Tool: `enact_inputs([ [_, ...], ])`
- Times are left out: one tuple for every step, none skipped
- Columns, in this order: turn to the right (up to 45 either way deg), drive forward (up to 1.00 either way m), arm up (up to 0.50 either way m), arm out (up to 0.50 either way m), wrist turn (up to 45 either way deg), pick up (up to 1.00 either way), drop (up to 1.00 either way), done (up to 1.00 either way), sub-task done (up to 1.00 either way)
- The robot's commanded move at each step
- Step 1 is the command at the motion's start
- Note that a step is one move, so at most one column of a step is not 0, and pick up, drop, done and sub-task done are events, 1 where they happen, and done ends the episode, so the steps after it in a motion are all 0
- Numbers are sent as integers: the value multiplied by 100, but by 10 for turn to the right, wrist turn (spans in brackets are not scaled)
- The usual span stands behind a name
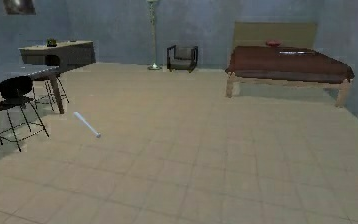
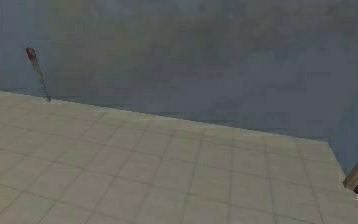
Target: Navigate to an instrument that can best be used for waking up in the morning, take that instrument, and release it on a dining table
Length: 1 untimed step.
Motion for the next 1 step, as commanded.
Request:
enact_inputs([
  [-30, 0, 0, 0, 0, 0, 0, 0, 0],
])
